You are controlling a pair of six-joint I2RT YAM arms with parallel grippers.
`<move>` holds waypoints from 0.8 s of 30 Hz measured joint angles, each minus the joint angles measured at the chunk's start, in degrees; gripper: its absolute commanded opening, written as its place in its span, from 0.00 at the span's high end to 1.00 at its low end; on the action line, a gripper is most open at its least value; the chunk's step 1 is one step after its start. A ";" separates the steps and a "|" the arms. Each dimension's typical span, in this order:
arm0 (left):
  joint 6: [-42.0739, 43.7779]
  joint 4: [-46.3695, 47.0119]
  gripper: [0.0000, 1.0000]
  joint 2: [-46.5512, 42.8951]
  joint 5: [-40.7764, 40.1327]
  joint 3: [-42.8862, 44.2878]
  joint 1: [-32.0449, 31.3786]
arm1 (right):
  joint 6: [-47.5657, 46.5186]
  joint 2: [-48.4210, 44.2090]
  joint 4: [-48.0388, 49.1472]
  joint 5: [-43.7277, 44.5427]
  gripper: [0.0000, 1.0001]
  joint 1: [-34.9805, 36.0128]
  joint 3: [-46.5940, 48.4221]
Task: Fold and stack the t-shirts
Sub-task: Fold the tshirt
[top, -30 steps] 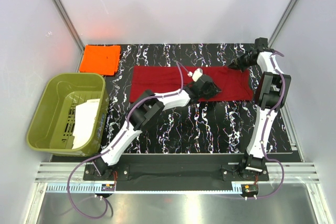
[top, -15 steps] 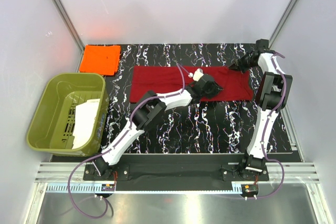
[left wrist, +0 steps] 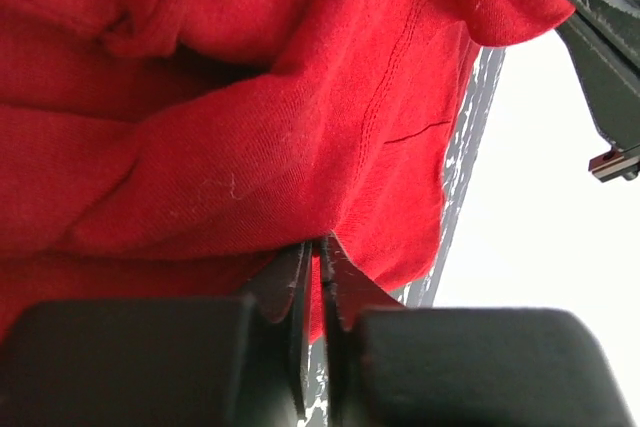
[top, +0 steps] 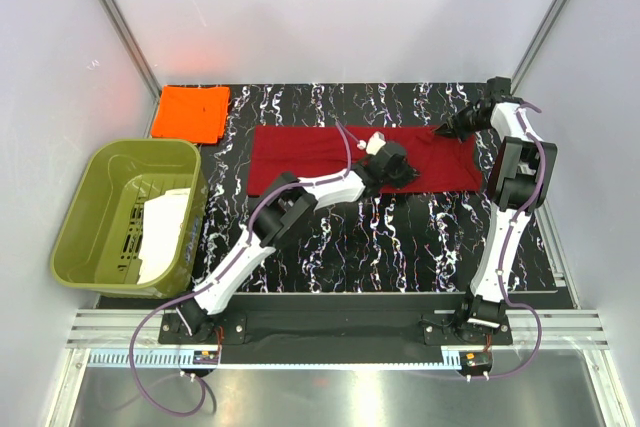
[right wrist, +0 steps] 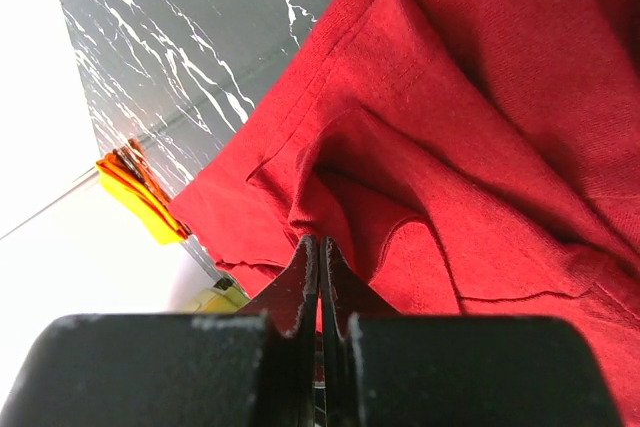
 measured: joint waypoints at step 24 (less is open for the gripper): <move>11.93 -5.49 1.00 -8.15 17.86 -4.28 8.96 | -2.49 -0.13 -0.48 -0.02 1.00 -0.07 2.01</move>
